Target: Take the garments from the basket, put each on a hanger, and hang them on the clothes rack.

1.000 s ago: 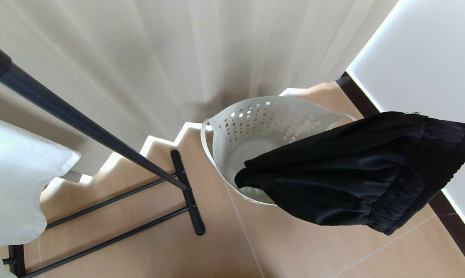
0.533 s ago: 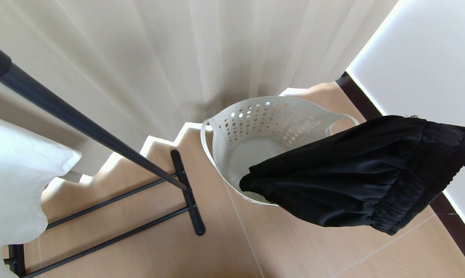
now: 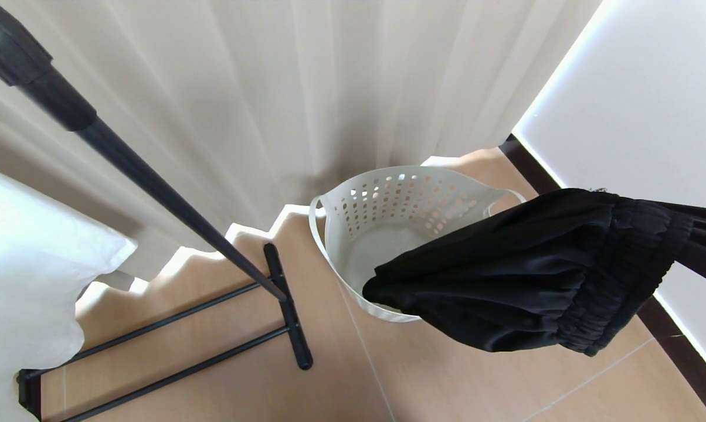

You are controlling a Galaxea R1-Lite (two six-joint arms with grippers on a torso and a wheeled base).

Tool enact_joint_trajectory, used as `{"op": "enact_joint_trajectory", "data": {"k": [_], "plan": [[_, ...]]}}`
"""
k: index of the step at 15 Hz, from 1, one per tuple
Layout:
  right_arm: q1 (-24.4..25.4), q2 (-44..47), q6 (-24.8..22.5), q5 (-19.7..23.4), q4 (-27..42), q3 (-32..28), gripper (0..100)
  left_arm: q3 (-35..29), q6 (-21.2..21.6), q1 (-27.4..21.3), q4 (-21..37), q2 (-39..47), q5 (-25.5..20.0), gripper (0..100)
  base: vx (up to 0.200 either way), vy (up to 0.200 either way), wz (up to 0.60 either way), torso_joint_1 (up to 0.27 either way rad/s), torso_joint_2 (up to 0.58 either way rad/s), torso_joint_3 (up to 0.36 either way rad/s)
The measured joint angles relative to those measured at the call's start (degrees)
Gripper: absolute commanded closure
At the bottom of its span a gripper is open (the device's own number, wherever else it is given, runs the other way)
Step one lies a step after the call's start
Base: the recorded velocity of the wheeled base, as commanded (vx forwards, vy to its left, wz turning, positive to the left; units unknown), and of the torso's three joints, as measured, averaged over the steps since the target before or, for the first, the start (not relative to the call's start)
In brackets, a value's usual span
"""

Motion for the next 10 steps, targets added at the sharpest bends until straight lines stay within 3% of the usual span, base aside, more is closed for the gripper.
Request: {"op": "enact_joint_trajectory", "data": {"k": [4, 10], "plan": [[-1.44, 0.8, 0.02, 1.26, 0.0, 0.35, 100, 0.0, 0.0, 0.0, 0.05, 0.0, -0.02, 0, 0.0, 0.0, 0.0, 0.002, -0.02, 0.178], [-3.25, 1.5, -0.02, 1.57, 0.0, 0.83, 100, 0.0, 0.2, 0.0, 0.02, 0.0, -0.09, 0, 0.0, 0.0, 0.0, 0.054, -0.38, -0.119]]}}
